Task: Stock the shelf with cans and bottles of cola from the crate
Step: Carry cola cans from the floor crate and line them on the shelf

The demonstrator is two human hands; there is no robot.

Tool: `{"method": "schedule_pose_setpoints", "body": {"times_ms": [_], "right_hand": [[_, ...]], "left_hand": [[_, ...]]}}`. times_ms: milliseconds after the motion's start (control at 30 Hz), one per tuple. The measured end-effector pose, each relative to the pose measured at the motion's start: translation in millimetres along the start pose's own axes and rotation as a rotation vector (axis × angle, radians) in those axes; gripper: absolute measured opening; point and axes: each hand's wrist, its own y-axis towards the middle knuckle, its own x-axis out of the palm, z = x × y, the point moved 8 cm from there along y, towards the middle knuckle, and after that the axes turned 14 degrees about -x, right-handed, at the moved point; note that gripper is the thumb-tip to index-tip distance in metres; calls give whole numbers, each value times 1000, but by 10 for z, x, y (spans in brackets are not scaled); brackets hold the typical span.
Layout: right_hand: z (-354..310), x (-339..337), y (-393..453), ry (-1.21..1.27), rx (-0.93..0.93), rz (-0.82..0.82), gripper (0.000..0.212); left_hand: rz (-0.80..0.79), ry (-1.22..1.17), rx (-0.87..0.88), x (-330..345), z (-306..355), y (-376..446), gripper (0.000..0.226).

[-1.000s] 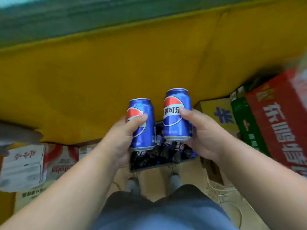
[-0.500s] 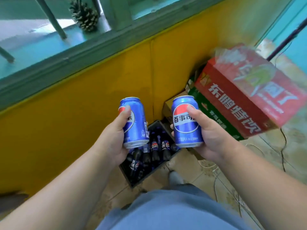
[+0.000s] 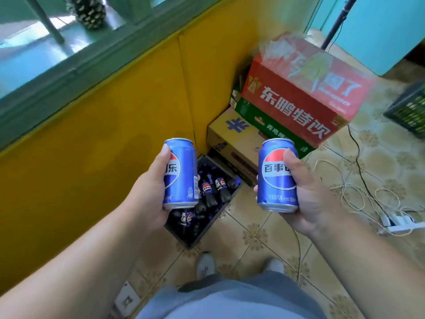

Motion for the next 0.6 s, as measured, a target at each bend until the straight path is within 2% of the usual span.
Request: {"method": "schedule_pose_setpoints", "body": {"times_ms": [100, 233, 367, 500, 600], "right_hand": [[-71, -180, -170, 8, -28, 52, 44], [-251, -489, -325, 52, -49, 90, 45], [-555, -1073, -543, 57, -82, 168, 50], [-962, -1877, -950, 75, -151, 270, 55], [-1341, -2418, -1318, 77, -219, 343, 56]], "left_hand": [[-49, 111, -18, 376, -99, -106, 75], [-130, 207, -13, 1043, -243, -232, 73], [-161, 254, -25, 1741, -531, -367, 76], [-271, 355, -83, 2614, -999, -526, 47], [-362, 427, -68, 3347, -1306, -689, 40]]}}
